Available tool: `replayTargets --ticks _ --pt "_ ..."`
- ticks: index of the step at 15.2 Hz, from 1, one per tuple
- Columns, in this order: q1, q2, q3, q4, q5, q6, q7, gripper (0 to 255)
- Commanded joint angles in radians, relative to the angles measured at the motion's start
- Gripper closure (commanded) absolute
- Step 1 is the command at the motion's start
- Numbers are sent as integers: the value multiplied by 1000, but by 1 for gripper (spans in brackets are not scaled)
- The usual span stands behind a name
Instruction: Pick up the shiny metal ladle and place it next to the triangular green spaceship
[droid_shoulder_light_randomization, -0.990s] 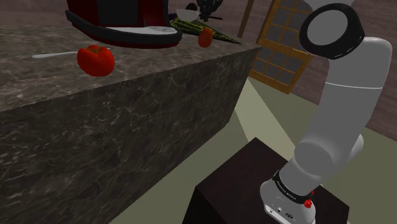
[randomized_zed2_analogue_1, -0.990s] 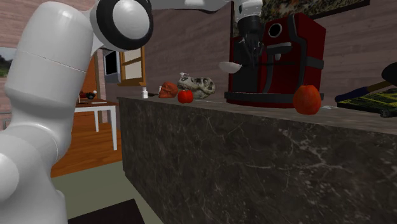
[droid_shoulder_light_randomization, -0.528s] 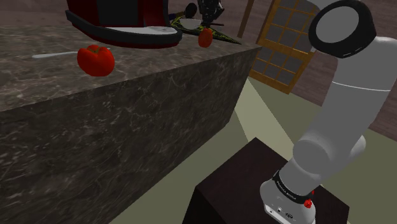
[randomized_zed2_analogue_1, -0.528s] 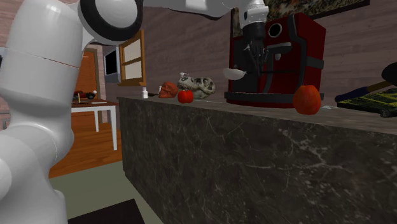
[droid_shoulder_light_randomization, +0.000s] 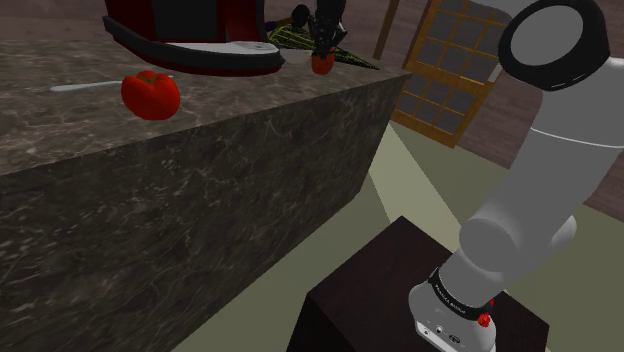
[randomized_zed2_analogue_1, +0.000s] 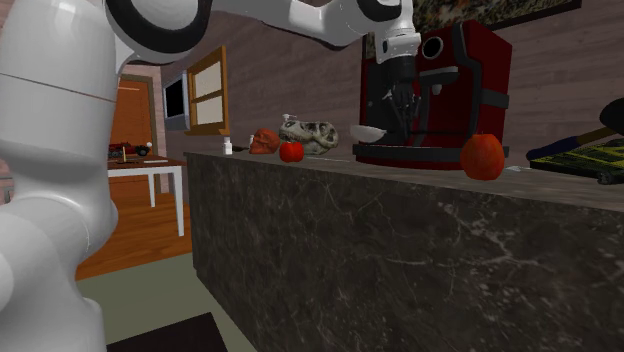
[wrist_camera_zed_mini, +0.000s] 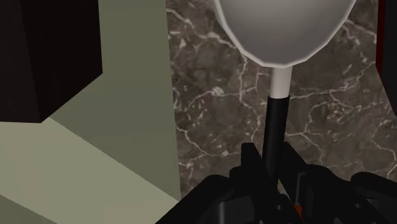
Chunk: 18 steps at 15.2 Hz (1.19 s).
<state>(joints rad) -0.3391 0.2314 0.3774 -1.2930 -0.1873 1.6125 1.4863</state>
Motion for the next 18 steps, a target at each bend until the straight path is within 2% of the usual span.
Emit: replayTargets --ticks 1,13,18 --pt "-7 -15 -1 -49 6 37 -1 255" --pt "-25 -51 -6 -259 17 212 10 255" --pt "-25 -51 -6 -260 17 214 10 255"
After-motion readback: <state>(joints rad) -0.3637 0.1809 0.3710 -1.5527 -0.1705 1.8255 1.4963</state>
